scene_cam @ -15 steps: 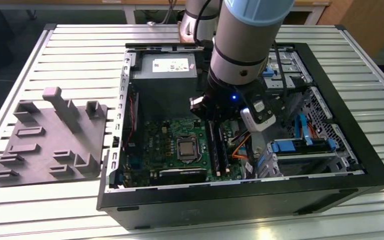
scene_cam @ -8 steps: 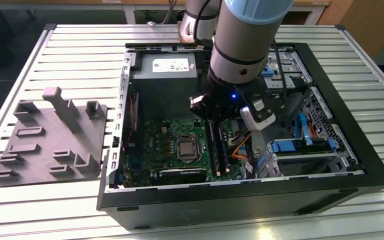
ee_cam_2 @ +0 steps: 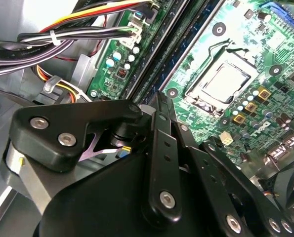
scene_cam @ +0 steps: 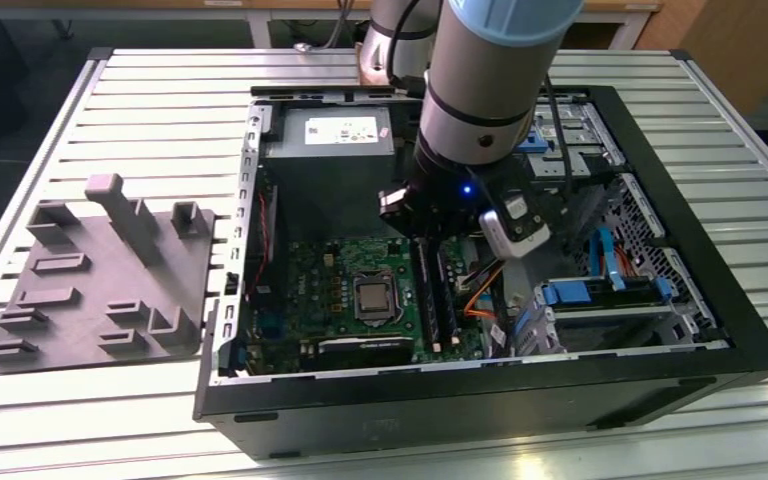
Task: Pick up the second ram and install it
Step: 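Press down the second ram until it locks into place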
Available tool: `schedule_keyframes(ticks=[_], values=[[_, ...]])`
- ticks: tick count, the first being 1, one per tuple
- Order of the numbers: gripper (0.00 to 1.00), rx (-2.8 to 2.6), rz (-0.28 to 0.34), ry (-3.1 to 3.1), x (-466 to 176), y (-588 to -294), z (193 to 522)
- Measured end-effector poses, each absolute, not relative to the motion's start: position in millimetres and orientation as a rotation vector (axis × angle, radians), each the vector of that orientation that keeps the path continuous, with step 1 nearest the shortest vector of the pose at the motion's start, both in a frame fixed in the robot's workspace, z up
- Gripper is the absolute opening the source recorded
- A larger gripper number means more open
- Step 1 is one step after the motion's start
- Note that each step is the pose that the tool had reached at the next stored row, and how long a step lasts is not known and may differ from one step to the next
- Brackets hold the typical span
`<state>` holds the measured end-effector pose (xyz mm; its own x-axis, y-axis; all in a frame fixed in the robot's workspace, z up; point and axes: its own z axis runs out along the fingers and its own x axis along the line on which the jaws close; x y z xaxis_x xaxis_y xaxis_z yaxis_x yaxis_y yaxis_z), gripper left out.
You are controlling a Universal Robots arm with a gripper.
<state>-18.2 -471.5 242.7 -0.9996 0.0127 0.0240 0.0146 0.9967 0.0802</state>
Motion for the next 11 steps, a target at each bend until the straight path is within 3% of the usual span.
schedule_keyframes(ticks=[11], values=[[0.11,-0.021,-0.125,-3.116,-18.2,-468.4,242.7]])
